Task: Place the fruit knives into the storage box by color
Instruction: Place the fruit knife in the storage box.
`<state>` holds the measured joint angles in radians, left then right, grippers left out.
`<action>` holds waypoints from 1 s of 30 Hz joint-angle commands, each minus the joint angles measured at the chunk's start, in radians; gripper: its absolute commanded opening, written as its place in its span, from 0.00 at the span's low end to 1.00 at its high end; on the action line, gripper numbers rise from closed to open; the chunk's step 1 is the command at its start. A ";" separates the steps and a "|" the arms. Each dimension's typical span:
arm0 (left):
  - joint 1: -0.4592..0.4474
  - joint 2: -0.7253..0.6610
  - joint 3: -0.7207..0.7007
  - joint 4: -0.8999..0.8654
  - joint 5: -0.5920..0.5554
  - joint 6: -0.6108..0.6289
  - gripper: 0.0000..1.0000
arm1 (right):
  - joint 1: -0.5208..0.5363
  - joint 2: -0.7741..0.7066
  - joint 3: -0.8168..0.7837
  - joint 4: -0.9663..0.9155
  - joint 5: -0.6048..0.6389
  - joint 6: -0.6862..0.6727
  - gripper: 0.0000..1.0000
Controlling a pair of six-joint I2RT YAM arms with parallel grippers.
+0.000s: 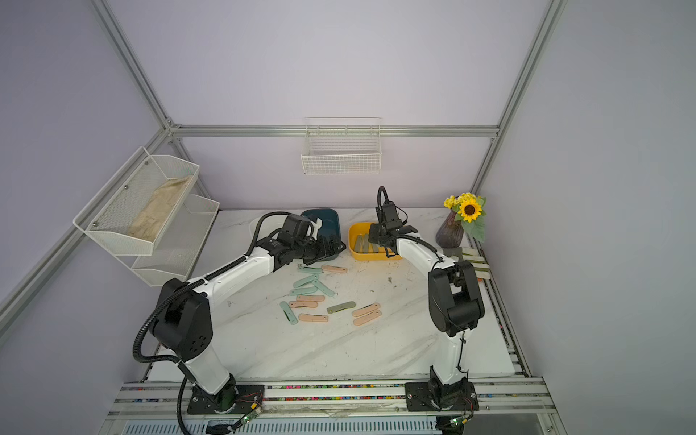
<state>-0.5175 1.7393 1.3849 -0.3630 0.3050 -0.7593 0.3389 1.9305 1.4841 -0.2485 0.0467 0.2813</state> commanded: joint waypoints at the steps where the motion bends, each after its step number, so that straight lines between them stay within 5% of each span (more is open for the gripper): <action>1: 0.010 0.002 0.111 -0.002 0.022 0.041 1.00 | -0.023 0.059 0.059 0.024 0.009 -0.036 0.18; 25: 0.025 0.016 0.094 -0.004 0.043 0.034 1.00 | -0.058 0.363 0.259 0.034 -0.015 -0.051 0.19; 30: 0.026 0.016 0.089 -0.005 0.044 0.030 1.00 | -0.060 0.363 0.260 0.032 -0.020 -0.042 0.30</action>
<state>-0.4976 1.7523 1.3930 -0.3828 0.3302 -0.7399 0.2840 2.2856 1.7199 -0.2222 0.0296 0.2401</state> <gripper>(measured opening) 0.997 0.282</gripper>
